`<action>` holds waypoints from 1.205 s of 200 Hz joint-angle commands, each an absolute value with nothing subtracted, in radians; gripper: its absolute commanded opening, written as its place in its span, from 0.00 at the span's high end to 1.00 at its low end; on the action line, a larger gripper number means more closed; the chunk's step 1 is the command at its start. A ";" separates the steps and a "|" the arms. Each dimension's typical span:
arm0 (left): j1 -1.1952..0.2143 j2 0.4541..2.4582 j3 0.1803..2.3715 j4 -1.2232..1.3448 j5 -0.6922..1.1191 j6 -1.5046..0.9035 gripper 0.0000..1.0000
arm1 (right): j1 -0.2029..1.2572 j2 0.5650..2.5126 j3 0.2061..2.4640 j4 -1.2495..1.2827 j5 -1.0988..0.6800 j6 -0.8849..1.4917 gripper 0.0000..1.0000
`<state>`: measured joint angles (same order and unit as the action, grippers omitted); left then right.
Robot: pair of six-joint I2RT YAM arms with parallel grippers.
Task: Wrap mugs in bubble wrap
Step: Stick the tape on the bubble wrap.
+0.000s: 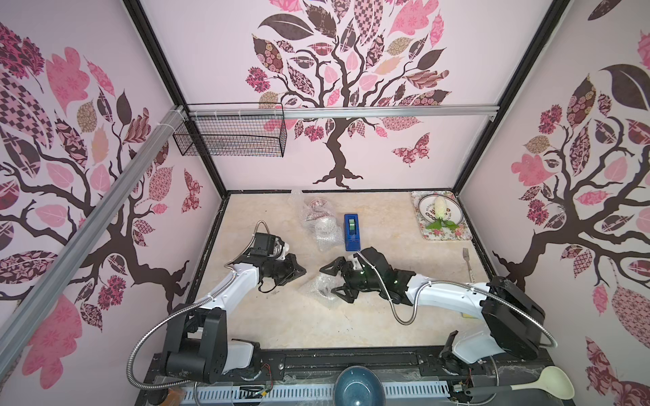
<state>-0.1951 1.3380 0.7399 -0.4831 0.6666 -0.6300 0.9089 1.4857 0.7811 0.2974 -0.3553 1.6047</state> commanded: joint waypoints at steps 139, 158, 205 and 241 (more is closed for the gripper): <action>-0.278 1.188 0.538 -0.339 0.737 -0.794 1.00 | 1.009 1.572 0.812 0.433 -0.286 1.903 0.01; -0.280 1.171 0.533 -0.330 0.739 -0.809 1.00 | 1.014 1.571 0.808 0.409 -0.280 1.902 0.01; -0.285 1.146 0.523 -0.288 0.779 -0.859 1.00 | 1.007 1.562 0.792 0.435 -0.258 1.905 0.00; -0.291 1.100 0.505 -0.279 0.795 -0.898 1.00 | 0.953 1.532 0.834 0.353 -0.295 1.839 0.00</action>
<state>-0.2836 1.1404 0.5358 -0.3195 0.7502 -0.8597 0.9836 1.5509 0.7918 0.4091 -0.3237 1.6260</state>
